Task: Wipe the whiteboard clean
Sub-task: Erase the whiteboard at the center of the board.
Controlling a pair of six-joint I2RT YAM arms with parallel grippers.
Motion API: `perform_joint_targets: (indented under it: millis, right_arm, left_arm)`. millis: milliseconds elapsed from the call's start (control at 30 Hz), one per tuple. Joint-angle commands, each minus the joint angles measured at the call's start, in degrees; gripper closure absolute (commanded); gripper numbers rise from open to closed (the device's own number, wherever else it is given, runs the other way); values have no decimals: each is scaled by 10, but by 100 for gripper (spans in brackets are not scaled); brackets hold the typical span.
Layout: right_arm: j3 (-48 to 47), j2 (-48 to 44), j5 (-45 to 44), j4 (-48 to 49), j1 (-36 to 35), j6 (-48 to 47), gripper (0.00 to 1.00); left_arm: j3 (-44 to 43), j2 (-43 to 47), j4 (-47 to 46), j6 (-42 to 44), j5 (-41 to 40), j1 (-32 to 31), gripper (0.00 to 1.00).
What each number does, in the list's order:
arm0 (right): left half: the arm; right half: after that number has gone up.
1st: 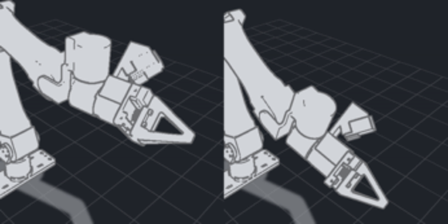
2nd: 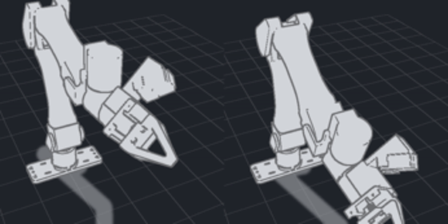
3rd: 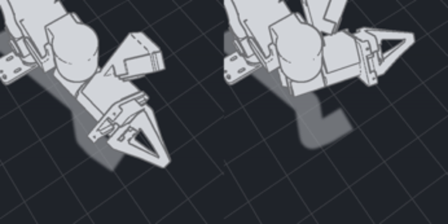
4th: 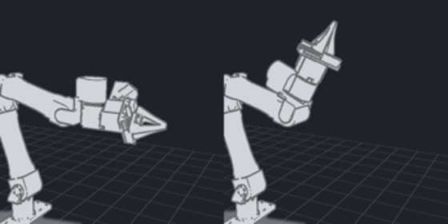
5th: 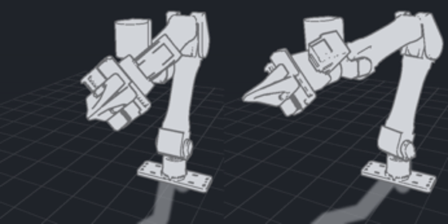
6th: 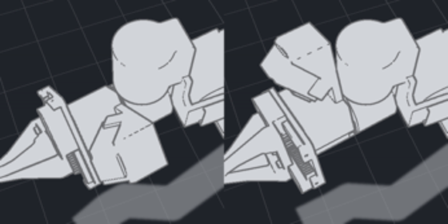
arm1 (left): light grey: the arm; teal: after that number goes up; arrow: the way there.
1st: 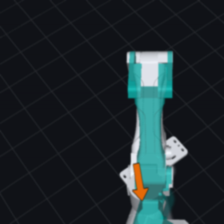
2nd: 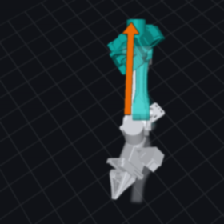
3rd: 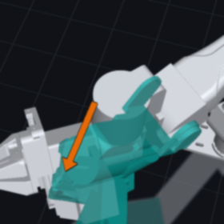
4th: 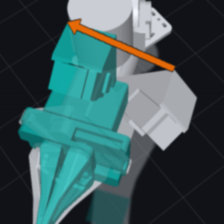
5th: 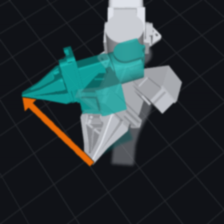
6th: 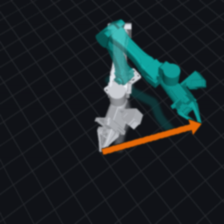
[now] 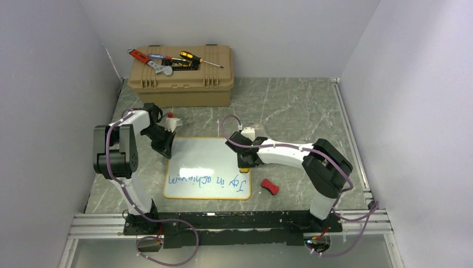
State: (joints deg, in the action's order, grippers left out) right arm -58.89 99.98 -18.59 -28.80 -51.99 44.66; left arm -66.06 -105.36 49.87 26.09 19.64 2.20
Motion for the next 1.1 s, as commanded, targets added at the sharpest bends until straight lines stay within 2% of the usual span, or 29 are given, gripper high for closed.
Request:
perform_joint_targets:
  millis: [0, 200, 300, 467, 567, 767, 933, 1067]
  right_arm:
    - [8, 67, 39, -128, -9, -5, 100]
    - [-118, 145, 37, -163, -63, -14, 100]
    - [-85, 128, 28, -156, -45, -11, 100]
    - [20, 57, 27, -135, 23, -15, 100]
    - [43, 40, 26, -125, 39, -22, 100]
    - [-25, 98, 46, -104, 31, -30, 100]
    - [-153, 176, 70, -117, -10, -34, 100]
    - [-167, 181, 71, -120, -4, -40, 100]
  left_arm:
    - [36, -42, -32, 23, 9, -17, 100]
    - [32, -41, -29, 22, 10, -18, 100]
    - [32, -41, -29, 24, 10, -18, 100]
    - [35, -41, -31, 26, 11, -18, 100]
    - [36, -41, -32, 26, 12, -17, 100]
    - [37, -42, -32, 26, 11, -18, 100]
    - [33, -44, -28, 26, 9, -17, 100]
    - [33, -40, -28, 27, 7, -17, 100]
